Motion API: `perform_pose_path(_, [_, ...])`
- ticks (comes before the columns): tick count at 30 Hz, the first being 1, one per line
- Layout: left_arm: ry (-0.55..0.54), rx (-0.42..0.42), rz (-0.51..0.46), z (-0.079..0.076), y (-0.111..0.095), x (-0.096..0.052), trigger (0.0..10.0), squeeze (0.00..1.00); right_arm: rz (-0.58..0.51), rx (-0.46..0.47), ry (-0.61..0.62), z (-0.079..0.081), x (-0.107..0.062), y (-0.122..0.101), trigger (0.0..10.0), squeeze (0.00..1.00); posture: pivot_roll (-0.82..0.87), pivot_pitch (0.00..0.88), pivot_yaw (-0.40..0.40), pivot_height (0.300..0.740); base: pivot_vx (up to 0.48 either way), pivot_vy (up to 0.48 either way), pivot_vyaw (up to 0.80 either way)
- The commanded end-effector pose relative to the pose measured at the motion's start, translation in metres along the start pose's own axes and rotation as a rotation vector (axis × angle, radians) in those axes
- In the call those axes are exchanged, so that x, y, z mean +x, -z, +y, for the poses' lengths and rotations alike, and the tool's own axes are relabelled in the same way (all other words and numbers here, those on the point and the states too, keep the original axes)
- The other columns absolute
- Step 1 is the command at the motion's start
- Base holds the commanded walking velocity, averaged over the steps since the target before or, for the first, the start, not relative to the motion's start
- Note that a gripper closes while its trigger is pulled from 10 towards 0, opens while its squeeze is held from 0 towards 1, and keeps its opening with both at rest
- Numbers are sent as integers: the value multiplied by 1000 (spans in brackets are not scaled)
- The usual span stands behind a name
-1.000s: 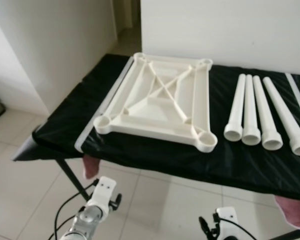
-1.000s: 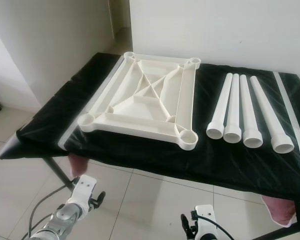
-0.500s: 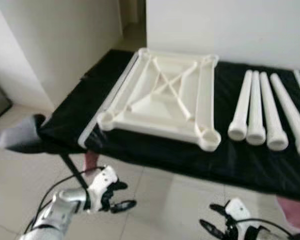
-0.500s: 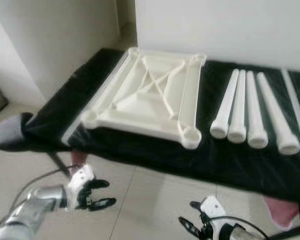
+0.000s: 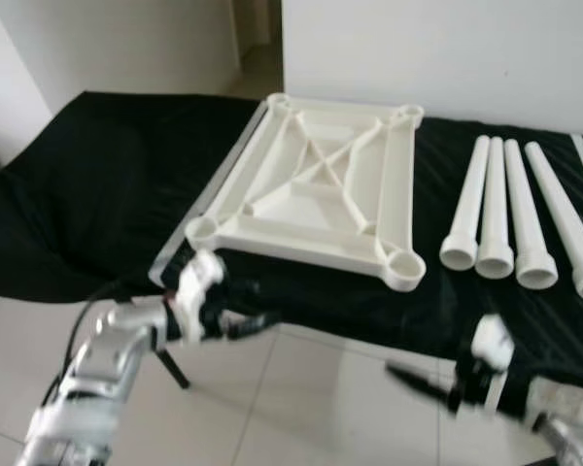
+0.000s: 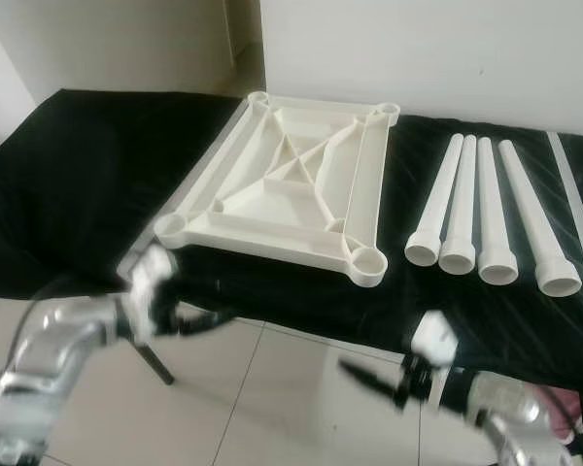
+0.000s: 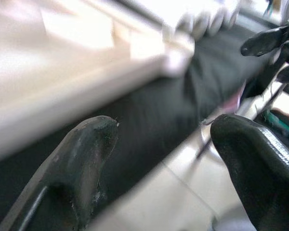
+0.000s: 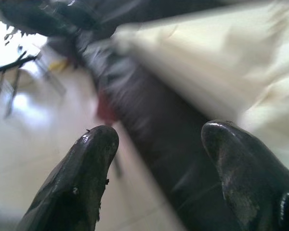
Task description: Building children table
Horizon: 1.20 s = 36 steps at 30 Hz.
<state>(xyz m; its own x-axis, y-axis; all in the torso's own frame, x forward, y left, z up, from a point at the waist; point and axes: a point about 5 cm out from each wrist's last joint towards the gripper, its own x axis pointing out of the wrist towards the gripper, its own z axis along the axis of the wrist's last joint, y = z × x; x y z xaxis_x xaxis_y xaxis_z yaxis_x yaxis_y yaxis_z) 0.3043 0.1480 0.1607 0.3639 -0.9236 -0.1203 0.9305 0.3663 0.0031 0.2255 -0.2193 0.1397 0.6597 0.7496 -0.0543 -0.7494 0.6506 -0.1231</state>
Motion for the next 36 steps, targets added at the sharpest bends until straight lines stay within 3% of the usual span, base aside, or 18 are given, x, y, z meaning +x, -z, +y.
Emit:
perform_pose_path(1, [35, -21, -26, 1, 1, -1, 10000, 0, -15, 32, 47, -1, 1, 3, 10000, 0, -25, 0, 46, 740, 0, 0, 0])
perform_pose_path(3, [-13, -20, -37, 4, -2, 0, 10000, 0, -18, 35, 66, -1, 2, 1, 10000, 0, -25, 0, 46, 740, 0, 0, 0])
perform_pose_path(5, [-145, -38, -69, 15, -5, 4, 10000, 0, -61, 43, 175, -5, 8, -1, 10000, 0, -25, 0, 47, 740, 0, 0, 0])
perform_pose_path(8, [-194, -42, -77, 19, -6, 6, 10000, 0, -77, 48, 221, -8, 11, -4, 10000, 0, -25, 0, 47, 740, 0, 0, 0])
perform_pose_path(9, [-292, -68, -106, 27, -8, 10, 10000, 0, -132, 71, 346, -15, 17, -8, 10000, 0, -26, 0, 47, 740, 0, 0, 0])
perform_pose_path(12, [-330, -71, -114, 29, -8, 12, 10000, 0, -156, 76, 386, -18, 19, -10, 10000, 0, -26, 0, 47, 740, 0, 0, 0])
perform_pose_path(15, [-494, -120, -88, 38, -3, 19, 10000, 0, -224, 94, 592, -27, 29, -17, 10000, 0, -32, 0, 44, 740, 0, 0, 0])
perform_pose_path(19, [-535, -154, -83, 38, 0, 23, 10000, 0, -247, 112, 668, -27, 35, -18, 10000, 0, -33, 0, 40, 740, 0, 0, 0])
perform_pose_path(25, [-724, -67, -193, 39, -5, 32, 10000, 0, -242, 141, 858, -31, 41, -19, 10000, 0, -37, 0, 32, 740, 0, 0, 0])
perform_pose_path(32, [-775, -36, -253, 33, -2, 38, 10000, 0, -237, 73, 903, -28, 48, -17, 10000, 0, -31, 0, 29, 740, 0, 0, 0])
perform_pose_path(36, [-787, -25, -307, 23, -1, 44, 10000, 0, -232, 51, 902, -18, 53, -9, 10000, 0, -18, 0, 37, 740, 0, 0, 0])
